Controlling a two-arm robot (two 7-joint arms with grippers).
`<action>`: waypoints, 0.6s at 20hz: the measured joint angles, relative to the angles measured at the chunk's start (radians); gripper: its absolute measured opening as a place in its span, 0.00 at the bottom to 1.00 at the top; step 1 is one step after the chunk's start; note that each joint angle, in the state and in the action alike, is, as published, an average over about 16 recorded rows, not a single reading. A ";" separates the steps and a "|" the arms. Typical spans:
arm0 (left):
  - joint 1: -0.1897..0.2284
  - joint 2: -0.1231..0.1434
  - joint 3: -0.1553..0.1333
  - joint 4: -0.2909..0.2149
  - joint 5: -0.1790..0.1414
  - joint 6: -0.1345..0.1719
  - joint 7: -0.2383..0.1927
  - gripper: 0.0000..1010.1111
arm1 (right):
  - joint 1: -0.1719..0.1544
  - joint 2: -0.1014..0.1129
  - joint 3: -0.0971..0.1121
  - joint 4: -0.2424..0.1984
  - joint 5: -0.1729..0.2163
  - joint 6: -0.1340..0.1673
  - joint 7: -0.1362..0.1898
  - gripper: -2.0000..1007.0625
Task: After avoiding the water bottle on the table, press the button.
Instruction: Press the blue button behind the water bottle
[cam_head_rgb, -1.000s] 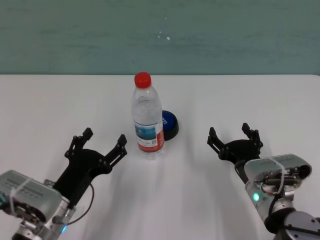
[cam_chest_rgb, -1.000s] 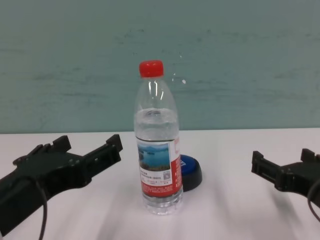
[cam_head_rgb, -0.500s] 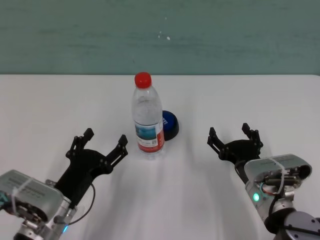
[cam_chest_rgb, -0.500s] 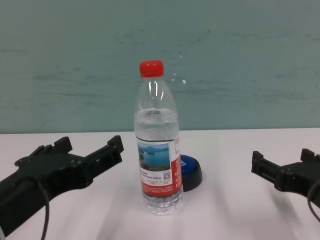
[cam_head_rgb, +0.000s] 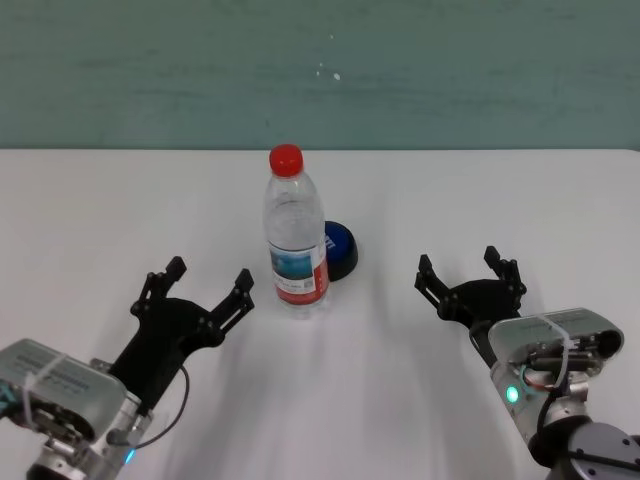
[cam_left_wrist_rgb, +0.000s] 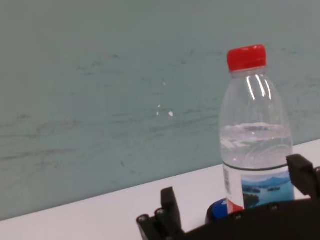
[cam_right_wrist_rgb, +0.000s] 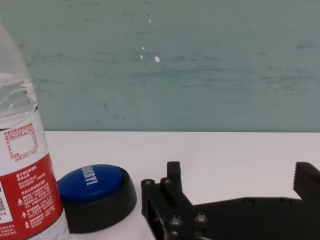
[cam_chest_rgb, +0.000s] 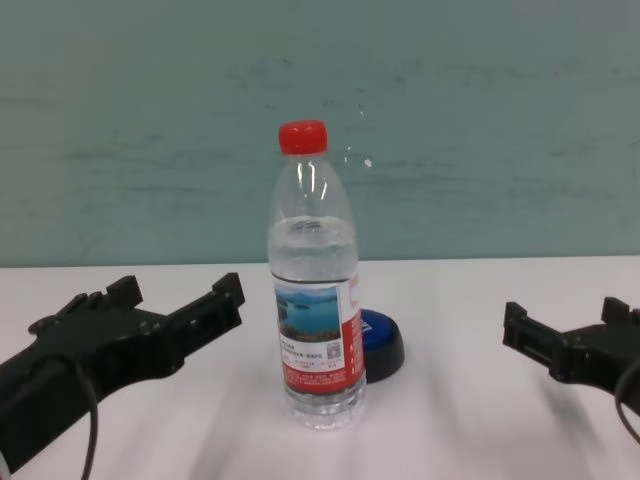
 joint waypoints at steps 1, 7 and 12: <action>0.000 0.000 0.000 0.001 0.000 0.000 0.000 1.00 | 0.000 0.000 0.000 0.000 0.000 0.000 0.000 1.00; 0.001 0.001 -0.002 0.000 -0.003 -0.001 -0.001 1.00 | 0.000 0.000 0.000 0.000 0.000 0.000 0.000 1.00; 0.005 0.003 -0.007 -0.006 -0.009 -0.001 -0.003 1.00 | 0.000 0.000 0.000 0.000 0.000 0.000 0.000 1.00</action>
